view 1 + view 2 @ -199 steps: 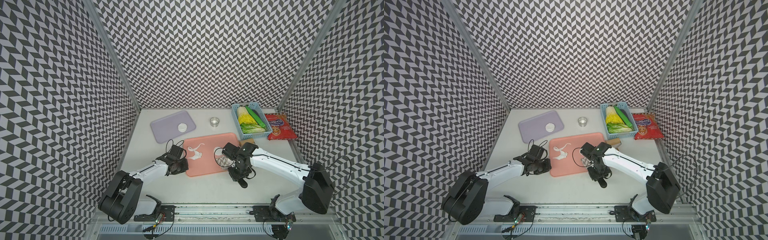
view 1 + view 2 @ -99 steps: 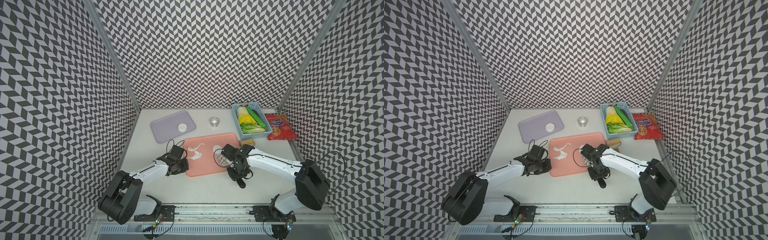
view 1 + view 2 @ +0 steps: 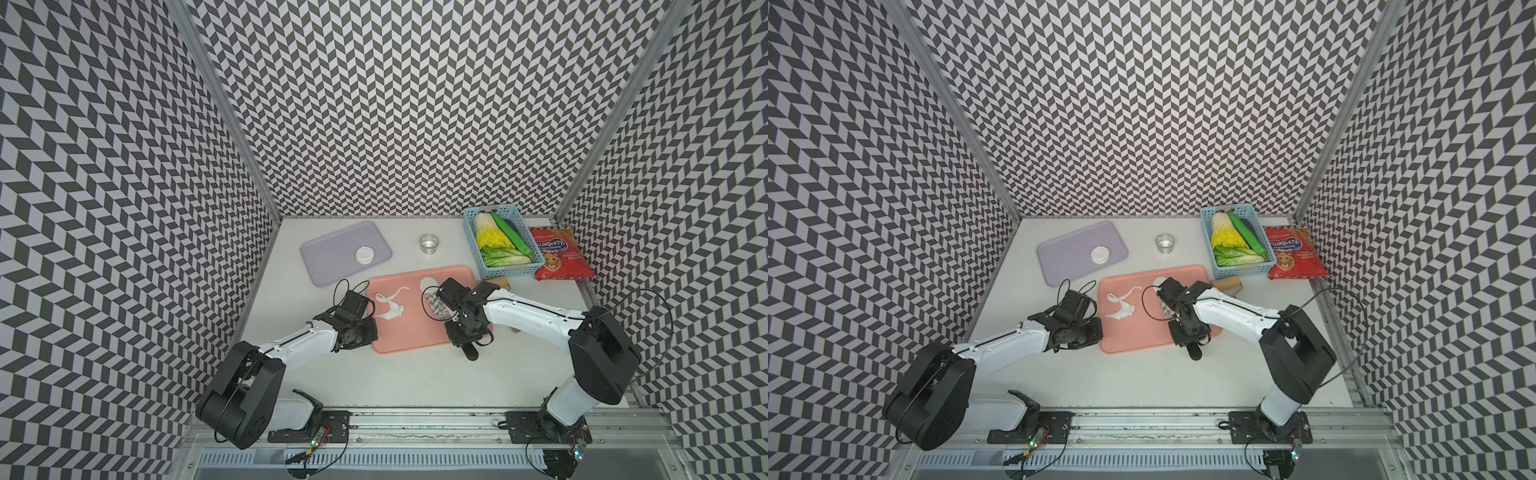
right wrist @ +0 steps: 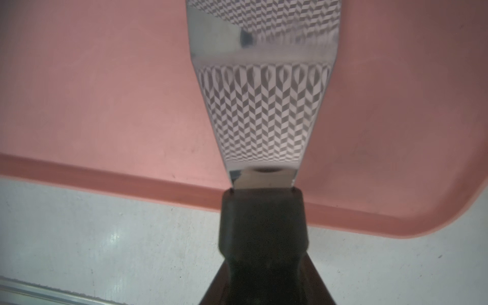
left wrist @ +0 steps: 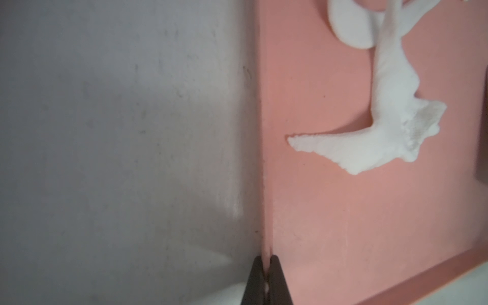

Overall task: Roll out the dumpling wrappers from the dough
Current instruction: Scoop the dumpling wrapper from the work surface.

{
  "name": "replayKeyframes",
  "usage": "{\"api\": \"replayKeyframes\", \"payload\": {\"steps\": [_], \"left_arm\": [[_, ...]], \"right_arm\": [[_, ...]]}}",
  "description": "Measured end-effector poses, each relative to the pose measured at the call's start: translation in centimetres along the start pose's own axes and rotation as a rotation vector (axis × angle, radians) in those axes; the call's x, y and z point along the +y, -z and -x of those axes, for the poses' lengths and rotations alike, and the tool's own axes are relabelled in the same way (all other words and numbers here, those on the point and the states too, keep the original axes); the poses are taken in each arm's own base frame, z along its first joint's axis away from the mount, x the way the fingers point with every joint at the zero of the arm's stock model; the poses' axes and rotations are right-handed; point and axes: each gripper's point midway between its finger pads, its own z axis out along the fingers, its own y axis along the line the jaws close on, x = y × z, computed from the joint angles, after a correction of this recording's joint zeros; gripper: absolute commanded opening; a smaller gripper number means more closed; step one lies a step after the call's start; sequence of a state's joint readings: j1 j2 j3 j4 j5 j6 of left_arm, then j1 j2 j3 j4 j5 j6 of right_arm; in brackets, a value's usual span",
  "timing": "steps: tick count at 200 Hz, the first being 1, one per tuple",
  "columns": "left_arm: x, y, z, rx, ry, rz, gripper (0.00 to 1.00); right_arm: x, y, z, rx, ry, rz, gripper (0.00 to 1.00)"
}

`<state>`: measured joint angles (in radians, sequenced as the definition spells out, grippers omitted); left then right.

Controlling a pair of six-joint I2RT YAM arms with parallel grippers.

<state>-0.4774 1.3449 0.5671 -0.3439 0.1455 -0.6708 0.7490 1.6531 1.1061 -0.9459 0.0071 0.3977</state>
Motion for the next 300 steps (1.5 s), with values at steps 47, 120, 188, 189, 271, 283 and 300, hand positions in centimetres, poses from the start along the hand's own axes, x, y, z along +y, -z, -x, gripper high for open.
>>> {"api": "replayKeyframes", "payload": {"steps": [47, 120, 188, 189, 271, 283, 300], "left_arm": [[0.0, 0.0, 0.0, 0.000, 0.000, 0.001, 0.00], [0.0, 0.0, 0.0, -0.001, 0.000, 0.002, 0.00], [0.0, 0.0, 0.0, -0.001, -0.001, 0.003, 0.00], [0.0, 0.0, 0.0, -0.001, 0.000, 0.003, 0.00], [0.0, 0.0, 0.0, -0.002, -0.002, 0.005, 0.00], [0.0, 0.0, 0.0, -0.001, -0.002, 0.005, 0.00], [0.0, 0.0, 0.0, -0.001, -0.002, 0.006, 0.00]], "right_arm": [[-1.3, 0.3, 1.5, -0.041, -0.028, -0.033, 0.00], [-4.4, 1.2, 1.8, -0.072, -0.080, -0.117, 0.00], [-5.9, 2.5, 2.3, -0.128, -0.106, -0.180, 0.00], [-5.9, 2.5, 2.3, -0.128, -0.106, -0.180, 0.00], [-7.0, 0.7, 4.7, -0.138, -0.108, -0.290, 0.00], [-7.0, 0.6, 5.2, -0.141, -0.102, -0.301, 0.00], [-6.8, 0.3, 5.7, -0.140, -0.080, -0.311, 0.00]]}}
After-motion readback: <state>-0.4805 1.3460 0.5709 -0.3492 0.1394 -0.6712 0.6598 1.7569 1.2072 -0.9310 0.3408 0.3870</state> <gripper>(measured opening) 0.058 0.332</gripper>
